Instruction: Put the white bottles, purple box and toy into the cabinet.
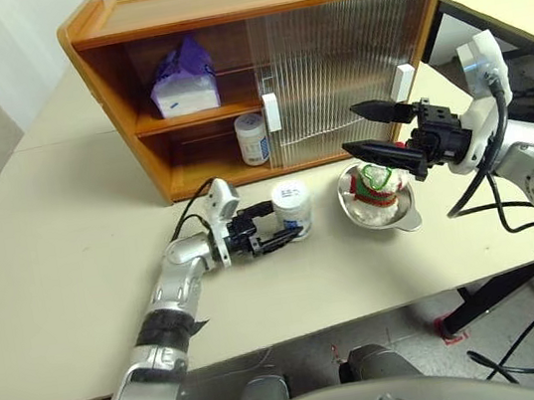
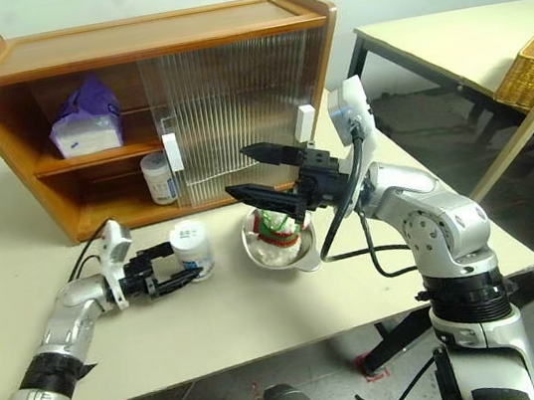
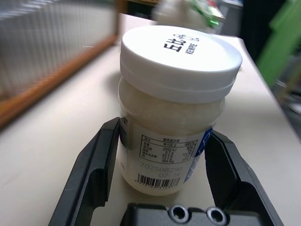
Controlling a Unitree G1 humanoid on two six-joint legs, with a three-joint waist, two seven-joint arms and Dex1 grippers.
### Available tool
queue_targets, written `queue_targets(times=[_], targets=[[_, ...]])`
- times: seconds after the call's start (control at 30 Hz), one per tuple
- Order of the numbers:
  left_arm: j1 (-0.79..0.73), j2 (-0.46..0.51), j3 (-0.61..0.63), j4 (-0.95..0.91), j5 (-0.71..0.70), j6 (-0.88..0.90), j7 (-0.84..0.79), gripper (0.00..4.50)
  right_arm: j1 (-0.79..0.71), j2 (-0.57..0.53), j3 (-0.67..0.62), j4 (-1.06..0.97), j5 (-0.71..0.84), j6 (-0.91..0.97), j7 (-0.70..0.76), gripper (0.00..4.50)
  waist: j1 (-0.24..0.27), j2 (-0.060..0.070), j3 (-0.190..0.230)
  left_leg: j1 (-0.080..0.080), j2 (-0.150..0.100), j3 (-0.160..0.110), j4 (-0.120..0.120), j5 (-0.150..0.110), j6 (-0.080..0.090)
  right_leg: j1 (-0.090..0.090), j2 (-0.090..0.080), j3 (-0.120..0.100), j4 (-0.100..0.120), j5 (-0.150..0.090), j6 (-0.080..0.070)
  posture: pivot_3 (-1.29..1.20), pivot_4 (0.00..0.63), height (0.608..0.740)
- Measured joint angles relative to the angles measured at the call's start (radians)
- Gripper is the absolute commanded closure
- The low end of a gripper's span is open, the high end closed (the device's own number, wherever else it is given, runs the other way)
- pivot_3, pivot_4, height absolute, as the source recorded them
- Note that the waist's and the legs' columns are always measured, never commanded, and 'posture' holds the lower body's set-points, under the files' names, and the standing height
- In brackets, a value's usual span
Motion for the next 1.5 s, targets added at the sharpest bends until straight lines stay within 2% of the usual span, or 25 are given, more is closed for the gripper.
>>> queue_targets(times=[0.3, 0.53, 1.0, 1.5], targets=[[0.060, 0.025, 0.115, -0.105, -0.025, 0.100, 0.211, 1.45, 0.000, 0.006, 0.001, 0.008, -0.001, -0.009, 0.011, 0.00, 0.002, 0.000, 0.000, 0.001, -0.001, 0.004, 0.000, 0.001, 0.000, 0.000, -0.001, 0.000, 0.000, 0.000, 0.000, -0.09, 0.000, 0.740], [-0.035, 0.021, 0.194, -0.043, -0.023, 0.123, 0.393, 1.45, 0.023, 0.017, 0.001, 0.034, -0.025, -0.043, 0.027, 0.00, 0.007, 0.000, 0.000, 0.001, -0.001, 0.003, 0.001, 0.001, 0.000, 0.000, -0.002, 0.003, 0.000, 0.001, -0.001, -0.10, 0.000, 0.740], [-0.209, -0.030, 0.200, 0.272, 0.064, -0.002, 0.607, 1.45, 0.047, 0.014, -0.001, 0.035, -0.038, -0.079, 0.027, 0.00, 0.003, 0.000, 0.000, 0.001, -0.003, 0.006, 0.004, 0.002, 0.001, 0.002, -0.002, 0.001, 0.000, 0.005, 0.005, -0.12, 0.000, 0.740], [-0.392, -0.112, 0.191, 0.590, 0.188, -0.144, 0.934, 1.45, 0.046, 0.001, -0.002, 0.033, -0.038, -0.079, 0.027, 0.00, -0.002, -0.001, 0.001, 0.004, -0.005, 0.008, 0.009, 0.002, 0.002, 0.007, -0.002, 0.001, -0.001, 0.006, 0.008, -0.13, 0.000, 0.740]])
